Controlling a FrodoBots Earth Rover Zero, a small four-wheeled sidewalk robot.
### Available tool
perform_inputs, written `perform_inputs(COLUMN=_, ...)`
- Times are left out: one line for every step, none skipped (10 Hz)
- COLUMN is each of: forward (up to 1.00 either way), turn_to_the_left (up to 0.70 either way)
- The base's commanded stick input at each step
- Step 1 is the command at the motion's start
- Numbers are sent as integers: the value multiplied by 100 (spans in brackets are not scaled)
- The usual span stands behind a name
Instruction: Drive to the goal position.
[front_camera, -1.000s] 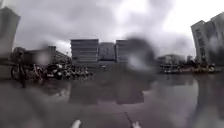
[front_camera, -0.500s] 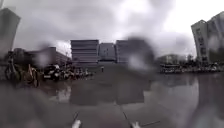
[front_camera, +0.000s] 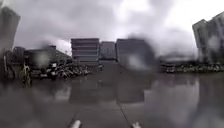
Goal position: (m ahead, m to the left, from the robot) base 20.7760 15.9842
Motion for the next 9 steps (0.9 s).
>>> perform_inputs(forward=70, turn_to_the_left=0)
perform_inputs(forward=70, turn_to_the_left=0)
perform_inputs(forward=70, turn_to_the_left=0)
perform_inputs(forward=70, turn_to_the_left=0)
perform_inputs(forward=70, turn_to_the_left=0)
perform_inputs(forward=70, turn_to_the_left=0)
perform_inputs(forward=70, turn_to_the_left=0)
perform_inputs(forward=70, turn_to_the_left=0)
perform_inputs(forward=70, turn_to_the_left=0)
